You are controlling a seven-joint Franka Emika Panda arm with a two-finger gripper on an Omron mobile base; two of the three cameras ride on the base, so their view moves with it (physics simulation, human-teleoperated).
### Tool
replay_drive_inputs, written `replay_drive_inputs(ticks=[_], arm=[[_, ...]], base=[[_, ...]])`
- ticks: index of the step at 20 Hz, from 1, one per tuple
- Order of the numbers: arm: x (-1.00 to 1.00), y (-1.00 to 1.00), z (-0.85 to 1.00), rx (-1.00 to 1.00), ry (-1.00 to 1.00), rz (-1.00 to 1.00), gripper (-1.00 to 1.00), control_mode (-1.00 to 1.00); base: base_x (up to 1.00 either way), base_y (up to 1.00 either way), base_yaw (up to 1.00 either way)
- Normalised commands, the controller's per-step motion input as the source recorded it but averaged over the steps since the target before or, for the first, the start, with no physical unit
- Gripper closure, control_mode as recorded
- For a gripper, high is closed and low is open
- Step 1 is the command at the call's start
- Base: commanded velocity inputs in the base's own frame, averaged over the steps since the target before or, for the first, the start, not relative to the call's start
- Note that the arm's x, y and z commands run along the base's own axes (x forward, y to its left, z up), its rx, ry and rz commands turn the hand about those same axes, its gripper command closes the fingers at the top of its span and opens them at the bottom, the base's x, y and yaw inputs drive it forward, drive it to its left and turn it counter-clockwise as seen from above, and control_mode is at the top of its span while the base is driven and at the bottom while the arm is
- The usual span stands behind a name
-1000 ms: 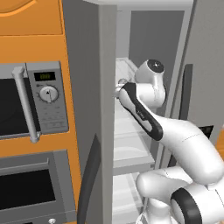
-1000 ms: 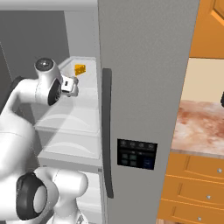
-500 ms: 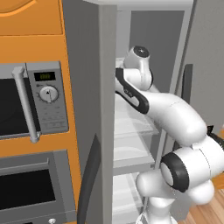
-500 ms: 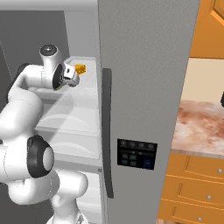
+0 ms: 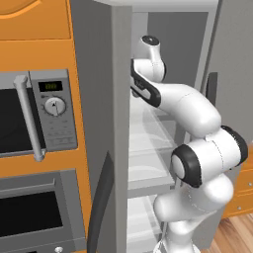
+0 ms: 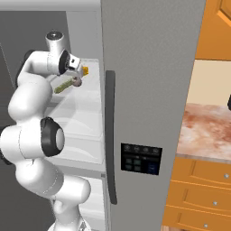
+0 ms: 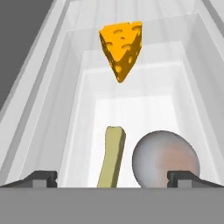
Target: Pick the egg and butter from the fridge and place them by the bowl for mixing.
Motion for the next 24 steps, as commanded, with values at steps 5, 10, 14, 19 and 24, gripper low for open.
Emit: replay_drive_inputs(ticks=[5,10,14,19,24], arm=[[-0.36,0.35,-0.78,-0.06,0.1,0.0,-1.0,-1.0],[0.0,0.01,0.0,0.0,0.0,0.0,-1.0,-1.0],[-0.27,-0.01,-0.33,0.0,0.03,-0.07,-1.0,-1.0],[-0.04,0.0,-0.08,0.0,0.0,-0.01,-1.0,-1.0],[0.0,0.0,-0.21,0.0,0.0,-0.03,-1.0,-1.0]], base=[[0.0,0.0,0.0],[0.0,0.0,0.0],[0.0,0.0,0.0],[0.0,0.0,0.0],[0.0,0.0,0.0]])
